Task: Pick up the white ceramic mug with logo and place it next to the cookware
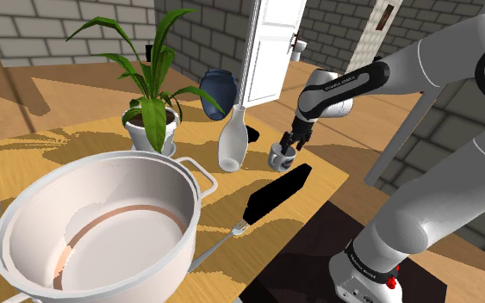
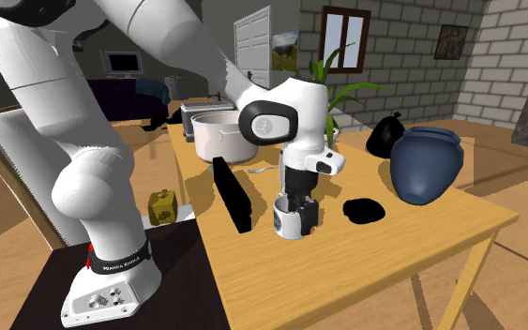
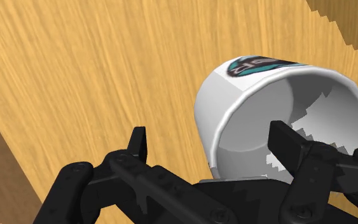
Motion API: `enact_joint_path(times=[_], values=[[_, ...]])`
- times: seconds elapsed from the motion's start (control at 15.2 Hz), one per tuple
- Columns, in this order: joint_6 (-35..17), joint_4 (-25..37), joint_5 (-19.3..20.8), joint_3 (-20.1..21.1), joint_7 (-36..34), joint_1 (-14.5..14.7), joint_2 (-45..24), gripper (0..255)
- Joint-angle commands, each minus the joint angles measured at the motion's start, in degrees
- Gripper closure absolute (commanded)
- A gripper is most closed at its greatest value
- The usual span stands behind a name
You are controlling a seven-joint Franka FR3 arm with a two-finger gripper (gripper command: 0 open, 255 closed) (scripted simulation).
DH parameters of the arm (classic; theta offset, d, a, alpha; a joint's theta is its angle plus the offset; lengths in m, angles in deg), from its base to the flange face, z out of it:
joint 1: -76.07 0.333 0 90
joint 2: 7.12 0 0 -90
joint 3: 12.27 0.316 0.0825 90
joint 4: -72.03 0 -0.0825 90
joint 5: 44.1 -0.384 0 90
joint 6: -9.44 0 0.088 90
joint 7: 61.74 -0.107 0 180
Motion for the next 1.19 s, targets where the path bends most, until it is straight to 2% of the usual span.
enact_joint_path(times=[0.0, 0.46, 0.53, 1.12], values=[[-1.3, -0.3, -0.4, -0.1, 0.3, 0.1, -1.1, 0], [-1.3, -0.3, -0.4, -0.1, 0.3, 0.1, -1.1, 0], [-1.3, -0.3, -0.4, -0.1, 0.3, 0.1, -1.1, 255], [-1.3, -0.3, -0.4, -0.1, 0.3, 0.1, -1.1, 255]])
